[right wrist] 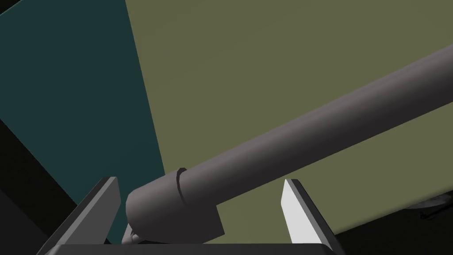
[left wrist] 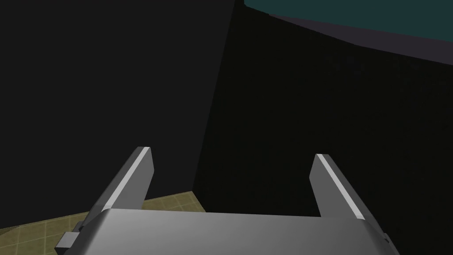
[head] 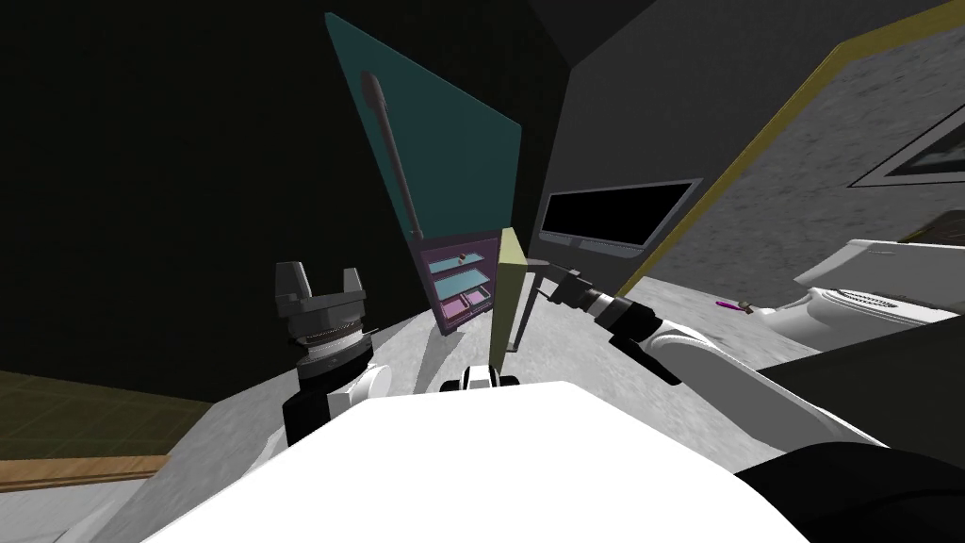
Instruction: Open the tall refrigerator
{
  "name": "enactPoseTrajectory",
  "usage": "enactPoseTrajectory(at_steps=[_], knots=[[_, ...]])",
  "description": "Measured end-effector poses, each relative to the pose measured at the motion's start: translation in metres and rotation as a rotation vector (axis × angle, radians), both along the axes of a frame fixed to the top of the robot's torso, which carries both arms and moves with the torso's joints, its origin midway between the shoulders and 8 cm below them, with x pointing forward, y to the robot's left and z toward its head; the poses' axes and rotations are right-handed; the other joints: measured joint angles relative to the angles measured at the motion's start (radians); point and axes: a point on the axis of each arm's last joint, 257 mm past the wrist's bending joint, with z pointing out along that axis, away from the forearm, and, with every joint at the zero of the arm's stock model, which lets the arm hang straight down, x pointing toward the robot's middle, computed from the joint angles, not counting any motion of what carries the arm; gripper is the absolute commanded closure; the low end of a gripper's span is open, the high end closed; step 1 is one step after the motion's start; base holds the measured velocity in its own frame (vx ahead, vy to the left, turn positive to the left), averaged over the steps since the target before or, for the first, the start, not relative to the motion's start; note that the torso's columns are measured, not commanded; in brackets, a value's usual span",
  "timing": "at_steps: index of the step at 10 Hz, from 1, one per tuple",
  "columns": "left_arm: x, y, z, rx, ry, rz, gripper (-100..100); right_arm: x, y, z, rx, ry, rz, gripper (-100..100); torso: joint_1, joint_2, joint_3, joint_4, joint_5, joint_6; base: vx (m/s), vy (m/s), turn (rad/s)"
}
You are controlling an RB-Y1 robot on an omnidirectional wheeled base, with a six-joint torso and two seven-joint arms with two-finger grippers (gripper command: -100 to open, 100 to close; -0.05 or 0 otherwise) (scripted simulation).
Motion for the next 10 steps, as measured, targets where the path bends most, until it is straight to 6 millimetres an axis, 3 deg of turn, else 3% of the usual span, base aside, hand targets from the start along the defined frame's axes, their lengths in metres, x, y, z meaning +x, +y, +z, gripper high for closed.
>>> enactPoseTrajectory(at_steps=[10], knots=[[0.000,0.000,0.000,0.000,0.000,0.000,0,0.011,-0.031,0.001,-0.075,-0.026,-0.071,-100,0.001,-0.007,-0.007,0.002,0.004,-0.007,0.010,0.058,-0.054]])
